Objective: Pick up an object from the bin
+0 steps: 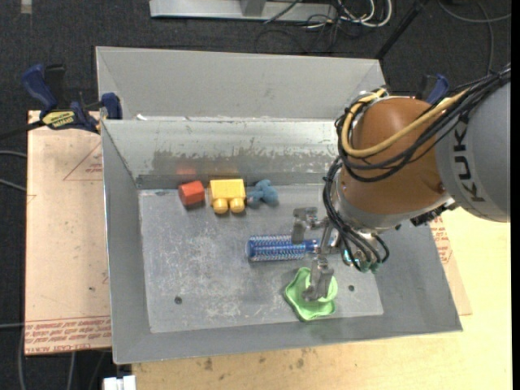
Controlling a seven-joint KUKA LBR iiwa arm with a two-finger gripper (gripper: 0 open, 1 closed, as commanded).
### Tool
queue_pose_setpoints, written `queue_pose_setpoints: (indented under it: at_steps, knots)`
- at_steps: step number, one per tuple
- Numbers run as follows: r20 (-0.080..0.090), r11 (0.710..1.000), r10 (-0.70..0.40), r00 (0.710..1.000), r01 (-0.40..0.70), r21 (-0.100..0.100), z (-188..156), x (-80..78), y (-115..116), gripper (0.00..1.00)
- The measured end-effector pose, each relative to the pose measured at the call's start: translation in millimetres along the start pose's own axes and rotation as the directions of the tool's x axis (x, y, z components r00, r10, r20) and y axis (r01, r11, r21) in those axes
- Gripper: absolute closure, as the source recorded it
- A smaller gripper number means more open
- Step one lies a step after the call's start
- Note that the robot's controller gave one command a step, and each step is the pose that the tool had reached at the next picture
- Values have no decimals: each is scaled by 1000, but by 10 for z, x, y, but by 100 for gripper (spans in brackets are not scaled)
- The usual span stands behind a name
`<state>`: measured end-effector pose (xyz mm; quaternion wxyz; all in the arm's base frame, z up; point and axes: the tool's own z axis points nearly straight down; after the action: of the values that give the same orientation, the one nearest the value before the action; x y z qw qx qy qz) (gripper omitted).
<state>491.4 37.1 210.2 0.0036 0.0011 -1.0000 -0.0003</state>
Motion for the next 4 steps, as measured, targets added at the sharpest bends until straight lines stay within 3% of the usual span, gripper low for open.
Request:
queue_pose_setpoints:
  at_steps: [1,4]
  knots:
    - [7,1000,30,1000,-30,-1,1442,-896,-159,0]
    - [10,999,36,999,-35,-6,1433,-912,-148,0]
